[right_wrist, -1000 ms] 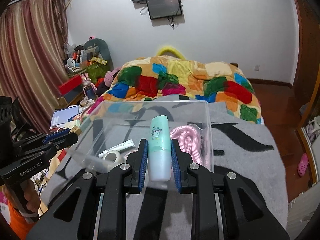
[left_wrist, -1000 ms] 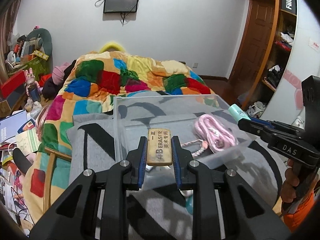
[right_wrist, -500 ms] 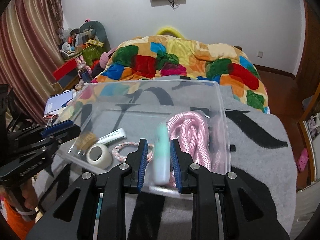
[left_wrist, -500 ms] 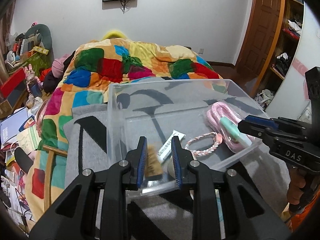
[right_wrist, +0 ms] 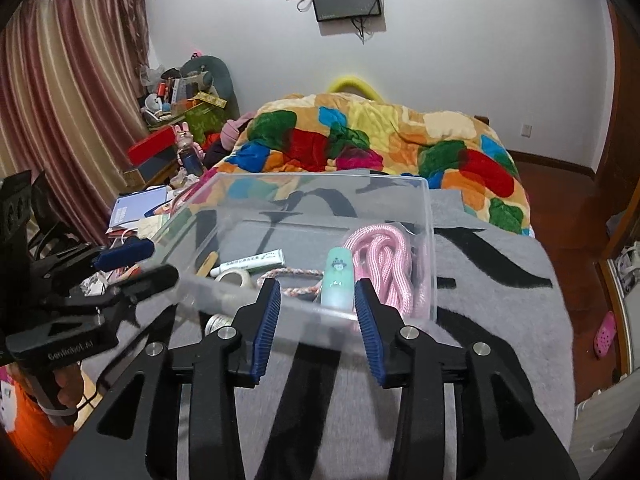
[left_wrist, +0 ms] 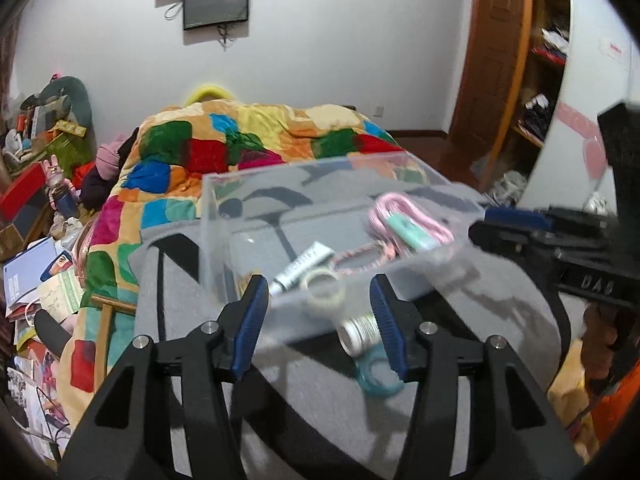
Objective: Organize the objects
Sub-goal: 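Place the eraser in the box with left tool while right drops the bottle in, then grasp the blue tape roll with left tool while right grasps the white pill bottle, then place the blue tape in the box with left tool while right drops the pill bottle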
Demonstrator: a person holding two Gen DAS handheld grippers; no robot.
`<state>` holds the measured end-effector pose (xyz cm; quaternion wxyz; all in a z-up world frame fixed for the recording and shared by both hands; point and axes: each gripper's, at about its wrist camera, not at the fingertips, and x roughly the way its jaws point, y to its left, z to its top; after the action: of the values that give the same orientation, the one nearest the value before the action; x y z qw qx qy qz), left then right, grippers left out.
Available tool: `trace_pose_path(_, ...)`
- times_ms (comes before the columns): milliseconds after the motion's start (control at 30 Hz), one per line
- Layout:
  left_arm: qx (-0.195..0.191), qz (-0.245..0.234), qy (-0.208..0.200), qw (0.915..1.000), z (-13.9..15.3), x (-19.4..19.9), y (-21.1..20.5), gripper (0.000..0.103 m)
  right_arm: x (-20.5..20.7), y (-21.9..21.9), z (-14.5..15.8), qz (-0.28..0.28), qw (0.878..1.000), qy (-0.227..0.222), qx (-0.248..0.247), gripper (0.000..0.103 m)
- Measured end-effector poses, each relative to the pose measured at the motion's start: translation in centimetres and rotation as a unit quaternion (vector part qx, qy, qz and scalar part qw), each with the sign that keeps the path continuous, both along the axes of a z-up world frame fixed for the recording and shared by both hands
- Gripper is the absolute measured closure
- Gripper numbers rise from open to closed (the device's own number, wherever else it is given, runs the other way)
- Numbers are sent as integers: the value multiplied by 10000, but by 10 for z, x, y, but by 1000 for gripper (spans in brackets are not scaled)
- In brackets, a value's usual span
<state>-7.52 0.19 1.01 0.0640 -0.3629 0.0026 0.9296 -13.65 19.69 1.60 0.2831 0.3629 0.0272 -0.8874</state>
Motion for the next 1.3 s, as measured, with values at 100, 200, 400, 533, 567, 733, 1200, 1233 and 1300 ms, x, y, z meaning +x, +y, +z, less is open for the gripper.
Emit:
trace_pose_path(100,0,-154,-150,9998,-11,6,9,49,12,6,1,-30,9999,91,50,62)
trace_pose_path(200,94,-304,-379,9988,-26,11,18,44,21,7,-2,-15,9999,116,125,58)
trace_pose_path(400,134,-476,-717,9962,-55,12,33,43,30,-1,-14,65,9995,45,297,57)
trace_pose_path(533,348,-490,-793,9950,-64,17,25,65,27,-13,-29,183,9992,-252,267,57)
trace_pose_path(567,402,-451,-753,9953,-64,22,21,65,26,-17,-34,225,9989,-351,236,57)
trace_pose_path(733,417,-253,-661,9966,-63,40,2,65,20,-46,-51,415,9964,-731,115,51)
trace_pose_path(1200,655,146,-332,9972,-47,51,-31,65,17,-72,-62,230,9970,-656,353,54)
trace_pose_path(1233,667,147,-309,9972,-45,51,-31,65,20,-70,-60,252,9972,-620,348,54)
trace_pose_path(1300,668,147,-245,9974,-39,51,-31,65,26,-67,-54,300,9976,-515,343,54)
